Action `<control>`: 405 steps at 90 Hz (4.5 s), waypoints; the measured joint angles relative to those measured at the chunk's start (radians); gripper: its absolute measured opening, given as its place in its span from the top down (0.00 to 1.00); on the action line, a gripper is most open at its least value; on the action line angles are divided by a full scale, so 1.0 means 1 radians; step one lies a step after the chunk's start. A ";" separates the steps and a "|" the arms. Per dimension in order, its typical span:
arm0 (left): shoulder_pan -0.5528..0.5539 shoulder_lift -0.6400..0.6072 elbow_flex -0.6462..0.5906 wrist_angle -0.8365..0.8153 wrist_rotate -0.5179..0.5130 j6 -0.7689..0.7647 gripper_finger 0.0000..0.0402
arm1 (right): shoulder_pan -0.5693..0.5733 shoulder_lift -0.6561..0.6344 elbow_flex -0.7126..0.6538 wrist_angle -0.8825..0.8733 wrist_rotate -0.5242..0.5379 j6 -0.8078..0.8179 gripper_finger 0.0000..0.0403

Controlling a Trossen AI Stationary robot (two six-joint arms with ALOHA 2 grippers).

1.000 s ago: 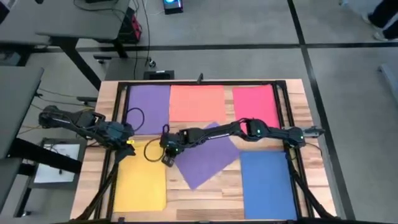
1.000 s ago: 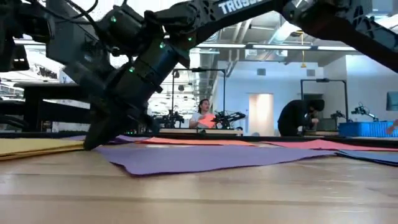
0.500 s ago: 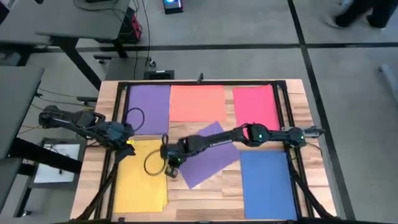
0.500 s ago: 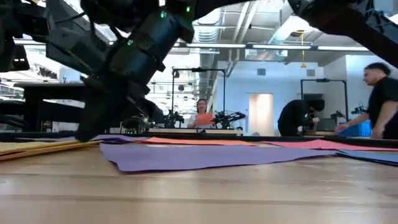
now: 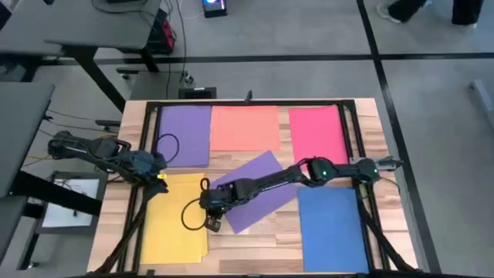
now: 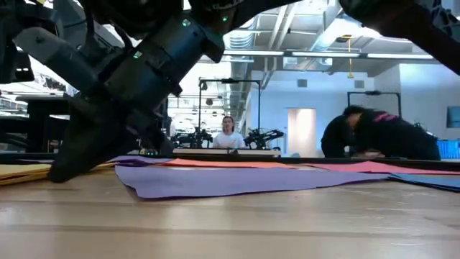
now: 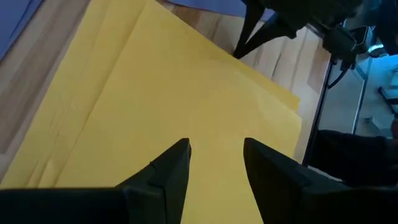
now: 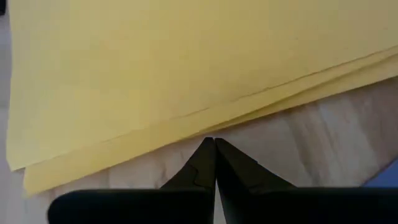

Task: Organize paper
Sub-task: Adjust the yellow paper, then stack the purple paper on top of the other purple paper

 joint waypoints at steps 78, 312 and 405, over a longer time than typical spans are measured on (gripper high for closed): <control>0.000 0.000 0.000 0.000 0.001 -0.011 0.66 | 0.054 0.000 0.000 0.091 -0.100 -0.053 1.00; 0.092 1.337 0.326 0.884 -0.081 0.137 0.66 | -0.360 -1.007 -1.506 0.214 -0.106 0.241 0.47; 0.105 1.371 0.425 0.706 -0.057 0.178 0.66 | -0.252 -1.046 -1.513 0.503 -0.363 0.169 0.94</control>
